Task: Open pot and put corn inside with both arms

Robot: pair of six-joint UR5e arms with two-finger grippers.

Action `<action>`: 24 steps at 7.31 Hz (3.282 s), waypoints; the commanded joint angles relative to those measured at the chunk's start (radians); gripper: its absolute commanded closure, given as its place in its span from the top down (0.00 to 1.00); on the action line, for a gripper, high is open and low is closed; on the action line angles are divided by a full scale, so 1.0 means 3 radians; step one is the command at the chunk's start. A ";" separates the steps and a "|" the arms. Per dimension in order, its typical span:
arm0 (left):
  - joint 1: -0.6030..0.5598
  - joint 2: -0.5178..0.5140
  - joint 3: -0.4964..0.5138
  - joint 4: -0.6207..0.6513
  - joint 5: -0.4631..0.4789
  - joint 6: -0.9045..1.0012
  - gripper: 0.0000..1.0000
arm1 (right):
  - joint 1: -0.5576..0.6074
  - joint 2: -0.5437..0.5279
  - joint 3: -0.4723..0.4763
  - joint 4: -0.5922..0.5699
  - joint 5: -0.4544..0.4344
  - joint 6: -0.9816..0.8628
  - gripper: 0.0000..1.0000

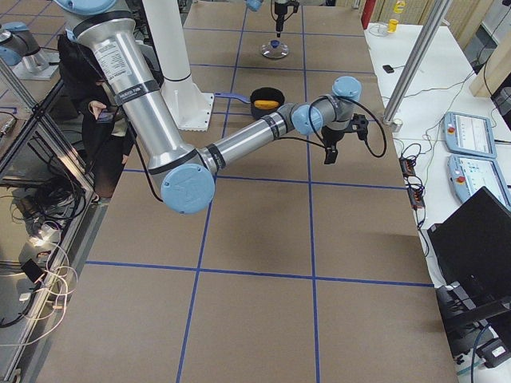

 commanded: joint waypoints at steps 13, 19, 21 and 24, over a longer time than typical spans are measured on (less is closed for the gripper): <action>-0.1671 0.0223 -0.0177 0.1451 -0.0224 0.2906 0.98 | 0.0582 -0.1836 0.0634 0.0986 0.0251 0.0058 1.00; -0.1666 0.0188 -0.0264 0.1486 -0.0112 0.2906 0.98 | 0.0755 -0.1790 0.0261 0.0746 0.0010 -0.0691 1.00; -0.1671 0.0198 -0.0270 0.1486 -0.0117 0.2906 0.98 | 0.0761 -0.1774 0.0271 0.0673 -0.0005 -0.0806 1.00; -0.1681 0.0223 -0.0270 0.1476 -0.0112 0.2911 0.98 | 0.0761 -0.1769 0.0256 0.0668 -0.0010 -0.0806 1.00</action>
